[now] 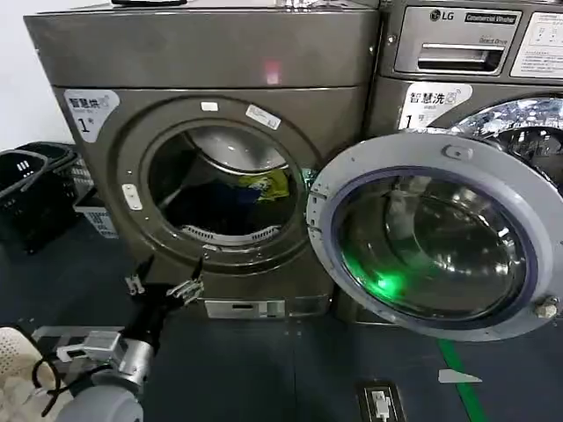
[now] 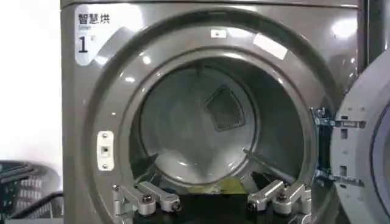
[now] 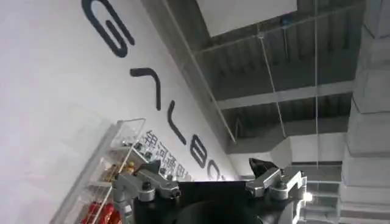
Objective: Grasp the clothes from the dryer.
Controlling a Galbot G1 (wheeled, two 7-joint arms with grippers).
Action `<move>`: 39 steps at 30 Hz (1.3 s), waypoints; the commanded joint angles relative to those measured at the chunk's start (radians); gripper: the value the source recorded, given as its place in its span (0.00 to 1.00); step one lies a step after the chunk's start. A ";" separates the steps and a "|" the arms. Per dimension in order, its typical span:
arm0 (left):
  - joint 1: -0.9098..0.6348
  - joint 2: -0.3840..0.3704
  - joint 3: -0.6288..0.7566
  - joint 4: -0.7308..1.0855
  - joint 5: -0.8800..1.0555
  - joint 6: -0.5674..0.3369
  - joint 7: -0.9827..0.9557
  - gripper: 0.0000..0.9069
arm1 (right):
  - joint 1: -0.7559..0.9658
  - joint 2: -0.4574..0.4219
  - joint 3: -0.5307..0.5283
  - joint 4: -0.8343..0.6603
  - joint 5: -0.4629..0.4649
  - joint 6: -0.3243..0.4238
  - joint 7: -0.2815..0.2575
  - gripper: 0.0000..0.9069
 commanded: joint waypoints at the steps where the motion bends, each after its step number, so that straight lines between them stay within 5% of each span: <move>1: -0.007 -0.001 0.004 0.004 0.002 0.001 0.000 1.00 | 0.001 0.006 -0.005 0.003 -0.002 0.002 -0.002 1.00; 22: -0.020 0.004 0.009 0.016 0.006 -0.001 0.006 1.00 | -0.003 0.009 -0.008 0.008 -0.005 0.008 0.005 1.00; 32: -0.213 0.026 0.046 0.138 -0.019 0.000 0.003 1.00 | -0.044 -0.002 0.013 0.050 -0.001 -0.030 0.060 1.00; 36: -0.293 0.013 0.072 0.266 0.008 -0.024 -0.005 1.00 | -0.048 -0.005 0.019 0.077 0.019 -0.033 0.052 1.00; 39: -0.390 0.014 0.092 0.379 0.025 -0.050 -0.017 1.00 | -0.052 -0.005 0.020 0.109 0.020 -0.064 0.094 1.00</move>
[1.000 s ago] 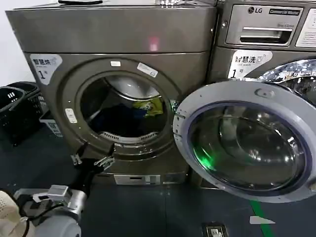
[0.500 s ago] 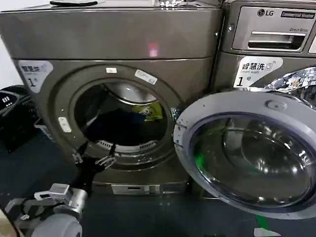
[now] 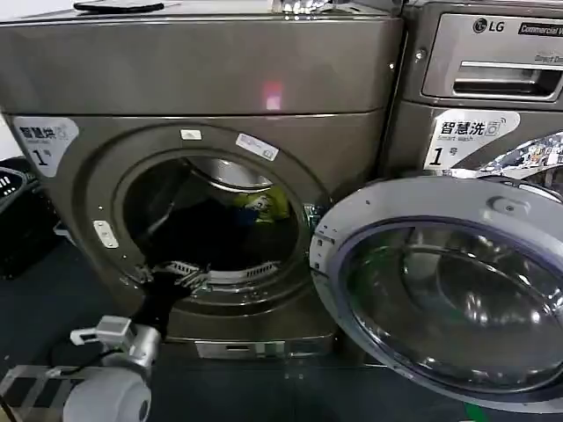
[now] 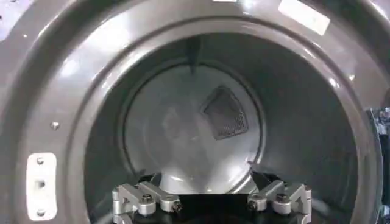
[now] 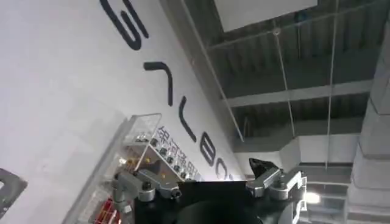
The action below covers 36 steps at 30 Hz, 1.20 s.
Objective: Grasp the clothes from the dryer.
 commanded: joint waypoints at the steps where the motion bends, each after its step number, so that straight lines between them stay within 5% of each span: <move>1: -0.242 0.001 0.045 0.282 0.022 -0.041 -0.016 1.00 | -0.012 -0.001 0.013 0.050 0.016 -0.042 0.055 1.00; 16: -0.659 -0.055 0.166 0.859 0.058 -0.106 -0.084 1.00 | -0.045 -0.004 0.100 0.020 0.037 -0.021 0.036 1.00; 36: -1.004 -0.119 0.163 1.422 0.084 -0.221 -0.039 1.00 | -0.031 -0.044 0.118 -0.032 0.034 -0.008 0.017 1.00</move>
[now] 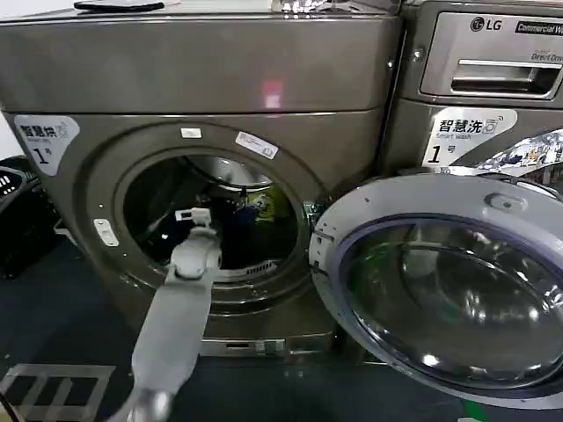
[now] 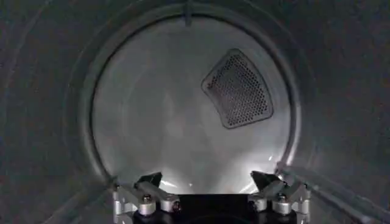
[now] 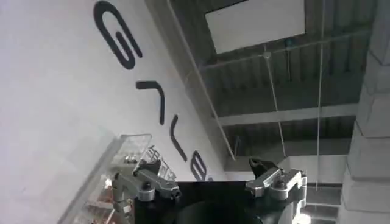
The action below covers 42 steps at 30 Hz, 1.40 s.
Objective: Grasp the clothes from the dryer.
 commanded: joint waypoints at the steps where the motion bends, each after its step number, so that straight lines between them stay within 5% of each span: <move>1: -0.209 -0.020 0.014 0.389 -0.001 -0.124 0.003 1.00 | 0.008 -0.006 0.000 -0.008 0.001 0.002 -0.002 1.00; 9: -0.288 -0.011 0.044 0.538 0.023 -0.022 0.079 1.00 | 0.013 -0.016 0.006 -0.016 0.009 0.004 -0.007 1.00; 16: -0.374 0.046 0.180 0.611 0.090 0.038 0.384 1.00 | 0.012 -0.012 0.009 -0.018 0.018 0.005 -0.013 1.00; 29: -0.523 0.074 0.464 0.782 0.446 -0.071 0.900 1.00 | 0.003 -0.008 0.027 -0.035 0.019 0.011 -0.025 1.00; 37: -0.555 0.084 0.487 0.856 0.681 -0.158 0.980 1.00 | 0.010 -0.009 0.020 -0.034 0.015 0.012 -0.028 1.00; 42: -0.584 0.086 0.481 0.835 0.736 -0.133 1.019 1.00 | 0.011 -0.010 0.017 -0.038 0.013 0.014 -0.030 1.00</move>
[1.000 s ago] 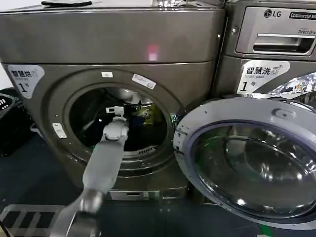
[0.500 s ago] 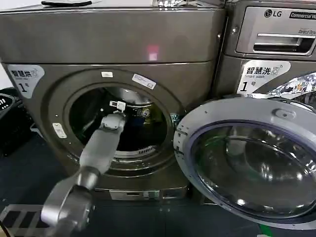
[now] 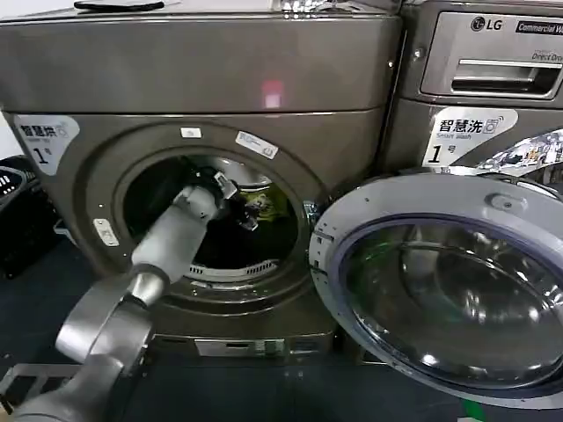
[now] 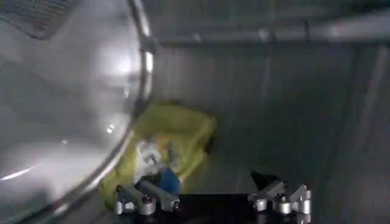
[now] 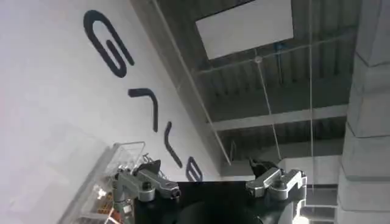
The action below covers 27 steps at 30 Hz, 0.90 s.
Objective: Grasp the clothes from the dryer.
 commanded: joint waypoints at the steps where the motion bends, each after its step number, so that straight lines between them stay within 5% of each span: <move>1: -0.061 0.002 0.050 0.032 0.252 -0.022 0.160 1.00 | 0.002 0.000 -0.004 0.001 -0.001 0.001 -0.002 1.00; 11: -0.096 -0.002 0.121 0.061 0.427 -0.100 0.246 1.00 | 0.010 -0.004 -0.014 0.000 -0.004 0.004 -0.005 1.00; 27: -0.051 -0.024 0.113 0.111 0.431 -0.025 0.096 1.00 | 0.012 0.006 -0.022 0.015 -0.004 0.015 -0.013 1.00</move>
